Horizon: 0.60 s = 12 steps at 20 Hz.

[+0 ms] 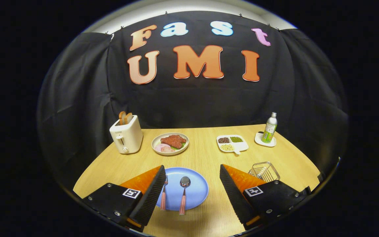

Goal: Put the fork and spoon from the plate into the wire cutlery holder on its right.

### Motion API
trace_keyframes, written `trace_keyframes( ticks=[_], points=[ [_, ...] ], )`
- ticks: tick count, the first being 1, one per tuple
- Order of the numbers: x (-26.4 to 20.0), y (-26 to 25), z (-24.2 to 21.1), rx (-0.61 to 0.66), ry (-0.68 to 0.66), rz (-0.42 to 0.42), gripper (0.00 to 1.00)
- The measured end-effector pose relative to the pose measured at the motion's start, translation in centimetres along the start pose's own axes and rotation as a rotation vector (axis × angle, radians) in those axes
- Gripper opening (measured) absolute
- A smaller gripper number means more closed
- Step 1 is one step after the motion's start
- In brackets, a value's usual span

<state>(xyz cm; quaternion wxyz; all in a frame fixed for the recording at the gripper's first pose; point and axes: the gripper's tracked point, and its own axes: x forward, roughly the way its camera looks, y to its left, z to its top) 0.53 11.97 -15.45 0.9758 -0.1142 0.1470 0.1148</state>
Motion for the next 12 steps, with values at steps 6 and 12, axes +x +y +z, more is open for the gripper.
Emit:
trace_keyframes(
  ticks=[6,12],
  points=[
    [2.2,1.0,-4.8,-0.022,0.114,0.012,0.99],
    [3.9,1.1,-8.7,-0.052,0.229,0.019,0.99]
  ],
)
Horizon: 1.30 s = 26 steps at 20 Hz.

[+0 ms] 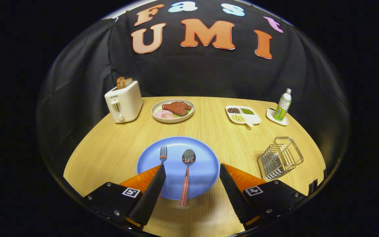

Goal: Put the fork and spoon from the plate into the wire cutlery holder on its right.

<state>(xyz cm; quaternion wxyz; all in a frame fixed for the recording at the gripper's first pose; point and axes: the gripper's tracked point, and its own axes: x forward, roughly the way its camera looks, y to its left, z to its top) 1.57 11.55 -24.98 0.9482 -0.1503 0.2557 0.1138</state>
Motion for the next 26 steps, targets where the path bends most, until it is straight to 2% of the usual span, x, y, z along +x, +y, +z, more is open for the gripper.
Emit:
trace_keyframes(
  ticks=[4,6,10,15,20,21,23,26],
  points=[
    [1.2,0.4,-1.7,-0.010,0.055,0.005,0.92],
    [1.9,0.7,-2.3,-0.039,0.074,0.007,0.86],
    [2.8,1.8,-3.8,-0.069,0.121,0.024,0.68],
    [3.4,1.7,-5.1,-0.067,0.163,0.006,0.43],
    [4.0,1.6,-6.0,-0.062,0.192,-0.001,0.28],
    [4.2,1.6,-5.9,-0.063,0.190,-0.006,0.20],
    [4.3,1.7,-5.9,-0.064,0.195,0.000,0.12],
    [4.3,1.8,-5.8,-0.056,0.198,0.006,0.06]
  ],
)
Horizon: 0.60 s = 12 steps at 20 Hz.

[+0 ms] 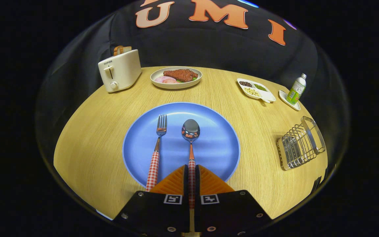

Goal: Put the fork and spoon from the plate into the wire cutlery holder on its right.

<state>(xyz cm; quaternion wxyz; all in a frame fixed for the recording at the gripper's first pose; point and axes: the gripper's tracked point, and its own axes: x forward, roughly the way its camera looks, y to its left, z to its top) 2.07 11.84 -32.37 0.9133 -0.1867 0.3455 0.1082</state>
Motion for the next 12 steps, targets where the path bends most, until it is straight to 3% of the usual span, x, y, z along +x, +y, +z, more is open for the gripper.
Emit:
trace_keyframes(
  ticks=[8,12],
  points=[
    [-3.6,-2.2,3.5,0.019,-0.029,0.052,0.05],
    [-6.9,-5.9,4.9,0.018,-0.017,0.073,0.05]
  ],
)
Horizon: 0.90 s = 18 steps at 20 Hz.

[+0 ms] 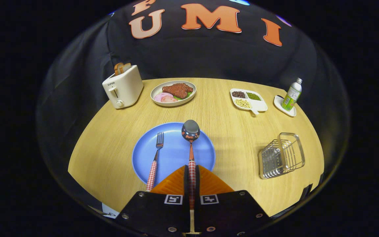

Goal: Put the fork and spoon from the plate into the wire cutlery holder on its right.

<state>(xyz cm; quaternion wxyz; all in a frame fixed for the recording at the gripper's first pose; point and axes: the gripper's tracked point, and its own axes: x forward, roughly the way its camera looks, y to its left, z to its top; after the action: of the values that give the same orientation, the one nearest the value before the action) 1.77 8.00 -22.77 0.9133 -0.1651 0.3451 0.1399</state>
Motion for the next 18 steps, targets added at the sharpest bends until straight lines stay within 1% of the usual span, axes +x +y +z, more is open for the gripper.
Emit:
trace_keyframes(
  ticks=[5,9,13,18],
  points=[
    [-5.1,-6.0,1.4,0.022,0.050,0.002,0.05],
    [-8.0,-11.5,1.6,-0.015,0.107,-0.042,0.05],
    [-9.0,-15.3,1.0,-0.077,0.195,-0.060,0.05],
    [-8.4,-18.2,-0.4,-0.171,0.341,-0.048,0.05]
  ],
)
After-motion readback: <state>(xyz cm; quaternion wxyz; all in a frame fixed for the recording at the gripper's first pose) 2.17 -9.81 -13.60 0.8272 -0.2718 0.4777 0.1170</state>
